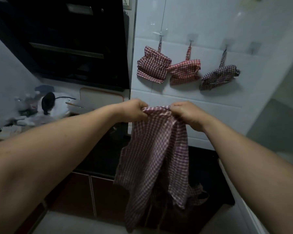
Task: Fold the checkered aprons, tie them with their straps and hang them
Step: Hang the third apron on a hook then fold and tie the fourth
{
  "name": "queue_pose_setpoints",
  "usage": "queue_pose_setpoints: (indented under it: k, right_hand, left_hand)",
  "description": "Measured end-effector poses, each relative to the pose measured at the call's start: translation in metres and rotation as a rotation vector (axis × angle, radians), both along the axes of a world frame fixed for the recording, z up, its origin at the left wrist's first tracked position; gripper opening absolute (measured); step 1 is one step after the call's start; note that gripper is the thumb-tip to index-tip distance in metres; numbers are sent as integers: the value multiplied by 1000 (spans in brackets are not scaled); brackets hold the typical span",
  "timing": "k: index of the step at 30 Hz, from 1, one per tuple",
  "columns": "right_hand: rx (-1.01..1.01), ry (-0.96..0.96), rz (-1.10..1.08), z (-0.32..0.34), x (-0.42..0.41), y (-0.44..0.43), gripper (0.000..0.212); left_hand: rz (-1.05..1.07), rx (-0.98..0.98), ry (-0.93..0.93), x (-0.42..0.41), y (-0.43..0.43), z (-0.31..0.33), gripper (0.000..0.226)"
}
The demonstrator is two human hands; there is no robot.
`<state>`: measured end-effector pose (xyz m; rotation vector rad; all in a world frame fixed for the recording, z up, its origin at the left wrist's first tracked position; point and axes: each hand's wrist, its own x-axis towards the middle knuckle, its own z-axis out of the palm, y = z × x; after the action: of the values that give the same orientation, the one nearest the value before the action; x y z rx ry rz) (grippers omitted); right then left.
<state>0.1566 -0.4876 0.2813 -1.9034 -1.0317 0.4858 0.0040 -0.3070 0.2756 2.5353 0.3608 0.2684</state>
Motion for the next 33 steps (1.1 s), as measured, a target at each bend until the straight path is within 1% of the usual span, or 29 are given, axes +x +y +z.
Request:
queue_pose_setpoints:
  k: [1, 3, 4, 5, 8, 9, 10, 11, 12, 13, 14, 15, 16, 17, 18, 19, 20, 21, 23, 25, 27, 30, 33]
  right_hand:
    - [-58, -17, 43, -1, 0, -4, 25]
    - [-187, -37, 136, -3, -6, -7, 5]
    - [-210, -24, 166, -3, -9, -4, 19]
    - [-216, -14, 175, -4, -11, -1, 24]
    - [-254, -80, 206, -3, -12, -1, 8]
    - [-261, -91, 179, -4, -9, -4, 4]
    - [-252, -83, 132, -4, -4, -9, 14]
    - [-231, -58, 77, -5, 0, -13, 21]
    - [-203, -18, 28, -7, 2, -18, 21]
    - [-182, 8, 7, -8, 2, -20, 17]
    - [-173, 14, 1, -9, 1, -21, 10]
    - [-175, -15, 10, -10, 1, -21, 8]
    - [-187, -72, 29, -11, -1, -21, 11]
    - [-194, -141, 56, -12, -3, -19, 10]
    - [-190, -216, 64, -14, -3, -18, 7]
    - [-174, -289, 39, -14, -3, -17, 5]
    - [-148, -322, -9, -15, -1, -19, 6]
    - [-106, -298, -42, -15, 0, -23, 10]
    - [0, -138, -45, -12, 5, -36, 14]
    - [94, 8, -43, -8, 10, -54, 9]
    - [190, 143, -73, -3, 16, -68, 7]
    - [382, 283, -236, 6, 36, -83, 4]
    - [565, 335, -479, 14, 66, -101, 6]
  left_hand:
    - [-6, -91, -39, -2, -1, -5, 19]
    - [-43, -203, -129, 5, -10, -12, 13]
    - [-60, -206, -160, 9, -16, -13, 12]
    - [-71, -177, -178, 15, -23, -14, 15]
    - [7, -111, -159, 26, -33, -16, 26]
    - [14, -111, -134, 27, -32, -18, 26]
    - [-2, -146, -101, 29, -29, -20, 21]
    - [-35, -228, -72, 30, -26, -25, 14]
    - [-65, -337, -67, 30, -26, -28, 11]
    - [-83, -416, -83, 30, -28, -31, 15]
    - [-95, -446, -107, 31, -31, -33, 19]
    - [-111, -415, -136, 32, -35, -34, 20]
    - [-127, -345, -167, 35, -40, -36, 17]
    - [-144, -248, -182, 38, -46, -36, 11]
    - [-148, -152, -182, 40, -53, -37, 11]
    - [-144, -73, -173, 42, -57, -38, 16]
    - [-143, -41, -154, 42, -60, -41, 16]
    - [-150, -53, -115, 42, -57, -46, 13]
    - [-197, -89, 2, 35, -47, -56, 12]
    - [-234, -128, 108, 27, -34, -69, 12]
    - [-243, -175, 137, 17, -25, -78, 10]
    - [-249, -166, 201, 11, -19, -86, 17]
    - [-203, -161, 277, 4, -10, -97, 10]
